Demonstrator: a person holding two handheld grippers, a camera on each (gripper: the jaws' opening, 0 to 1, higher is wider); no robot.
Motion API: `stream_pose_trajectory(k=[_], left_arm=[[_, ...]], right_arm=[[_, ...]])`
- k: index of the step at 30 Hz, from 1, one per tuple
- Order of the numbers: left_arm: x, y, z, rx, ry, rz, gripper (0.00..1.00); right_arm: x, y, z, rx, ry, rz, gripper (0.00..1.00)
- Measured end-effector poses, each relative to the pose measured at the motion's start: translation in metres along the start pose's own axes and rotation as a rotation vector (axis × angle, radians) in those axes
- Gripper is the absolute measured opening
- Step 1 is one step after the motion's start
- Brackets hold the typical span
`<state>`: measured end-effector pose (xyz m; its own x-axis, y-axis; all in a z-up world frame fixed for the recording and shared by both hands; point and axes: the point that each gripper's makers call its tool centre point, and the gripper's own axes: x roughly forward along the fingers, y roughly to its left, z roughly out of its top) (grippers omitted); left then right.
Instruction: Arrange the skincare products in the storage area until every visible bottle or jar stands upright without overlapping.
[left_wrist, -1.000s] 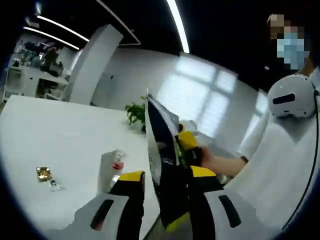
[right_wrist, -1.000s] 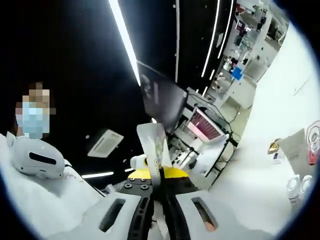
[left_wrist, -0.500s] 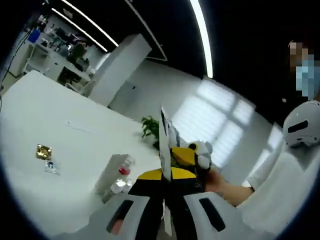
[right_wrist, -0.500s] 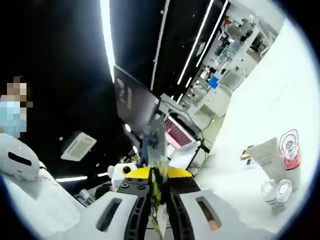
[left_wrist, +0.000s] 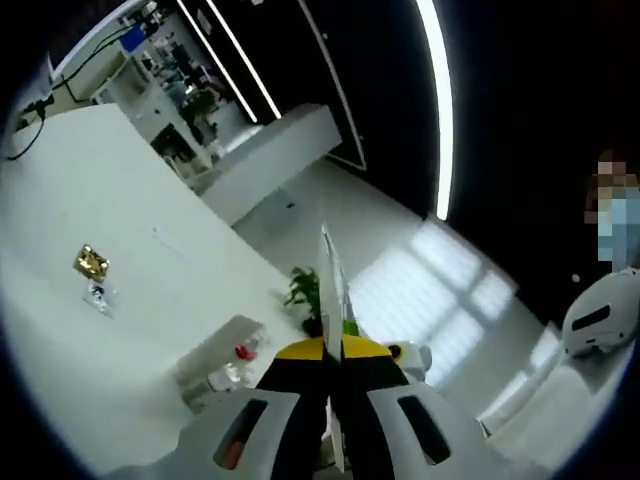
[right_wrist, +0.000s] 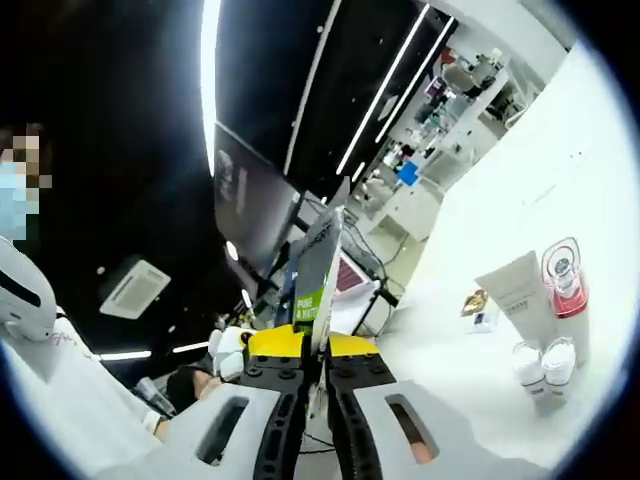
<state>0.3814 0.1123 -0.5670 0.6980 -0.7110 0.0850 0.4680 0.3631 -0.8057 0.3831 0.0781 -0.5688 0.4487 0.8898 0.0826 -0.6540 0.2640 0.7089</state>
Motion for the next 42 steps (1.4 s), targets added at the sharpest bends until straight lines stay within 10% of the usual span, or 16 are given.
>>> stream_pose_trajectory(k=[6, 22, 34, 37, 42], left_arm=[[-0.002, 0.008, 0.000, 0.104, 0.018, 0.050, 0.03], [-0.017, 0.035, -0.058, 0.155, 0.296, 0.157, 0.13], [-0.024, 0.053, -0.066, 0.139, 0.362, 0.245, 0.01], [-0.025, 0.052, -0.064, 0.102, 0.364, 0.220, 0.01], [-0.026, 0.057, -0.065, 0.100, 0.408, 0.215, 0.01]], right_arm=[[0.003, -0.003, -0.005, 0.122, -0.016, -0.003, 0.01], [-0.002, -0.025, -0.029, 0.211, 0.036, -0.061, 0.01], [-0.003, -0.044, -0.050, 0.085, 0.120, -0.166, 0.02], [-0.004, -0.041, -0.046, -0.067, 0.100, -0.131, 0.04], [-0.005, -0.036, -0.048, -0.168, 0.125, -0.115, 0.26]])
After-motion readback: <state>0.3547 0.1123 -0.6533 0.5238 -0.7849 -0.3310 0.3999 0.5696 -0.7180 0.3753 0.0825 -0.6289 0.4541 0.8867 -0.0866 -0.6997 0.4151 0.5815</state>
